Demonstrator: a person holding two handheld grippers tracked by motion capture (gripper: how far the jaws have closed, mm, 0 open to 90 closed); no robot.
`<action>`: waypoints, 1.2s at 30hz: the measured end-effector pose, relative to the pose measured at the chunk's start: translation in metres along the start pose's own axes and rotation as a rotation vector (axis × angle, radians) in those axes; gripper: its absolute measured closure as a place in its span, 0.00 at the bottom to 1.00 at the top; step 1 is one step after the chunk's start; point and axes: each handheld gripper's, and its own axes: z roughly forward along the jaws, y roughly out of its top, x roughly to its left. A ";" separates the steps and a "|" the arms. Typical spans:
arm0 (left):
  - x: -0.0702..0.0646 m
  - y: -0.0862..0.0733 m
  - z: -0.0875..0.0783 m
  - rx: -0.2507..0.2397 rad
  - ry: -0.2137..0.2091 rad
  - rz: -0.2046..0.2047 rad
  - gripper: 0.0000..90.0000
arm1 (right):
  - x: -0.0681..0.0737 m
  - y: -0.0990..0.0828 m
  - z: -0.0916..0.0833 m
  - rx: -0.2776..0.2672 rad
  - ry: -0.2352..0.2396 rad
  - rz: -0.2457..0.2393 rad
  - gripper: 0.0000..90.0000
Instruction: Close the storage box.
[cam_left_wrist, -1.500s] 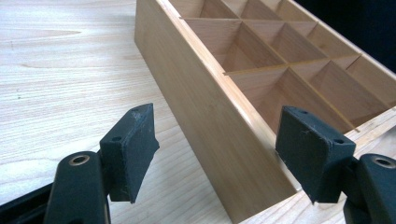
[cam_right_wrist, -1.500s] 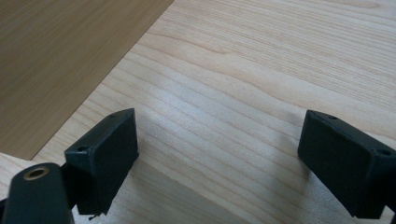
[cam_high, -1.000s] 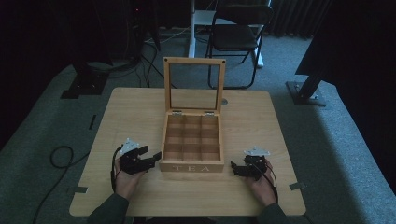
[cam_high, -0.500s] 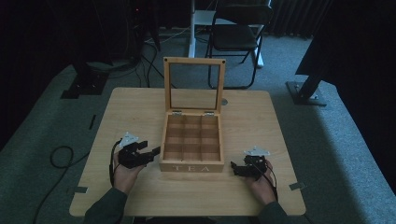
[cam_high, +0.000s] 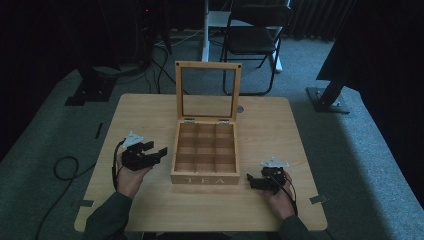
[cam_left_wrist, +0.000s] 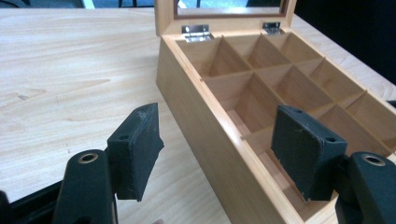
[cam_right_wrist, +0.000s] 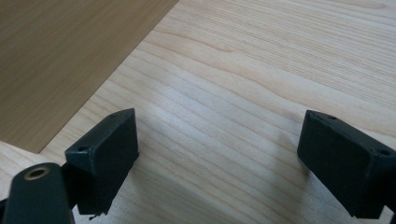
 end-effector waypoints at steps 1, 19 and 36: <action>0.000 0.002 0.000 -0.002 0.003 0.003 0.36 | 0.000 0.000 0.000 0.000 -0.006 0.007 0.13; -0.003 0.037 0.017 -0.017 0.013 0.070 0.36 | -0.001 0.000 0.000 -0.001 -0.020 0.020 0.13; 0.007 0.065 0.024 -0.054 0.060 0.098 0.36 | -0.001 0.000 0.000 0.000 -0.019 0.021 0.13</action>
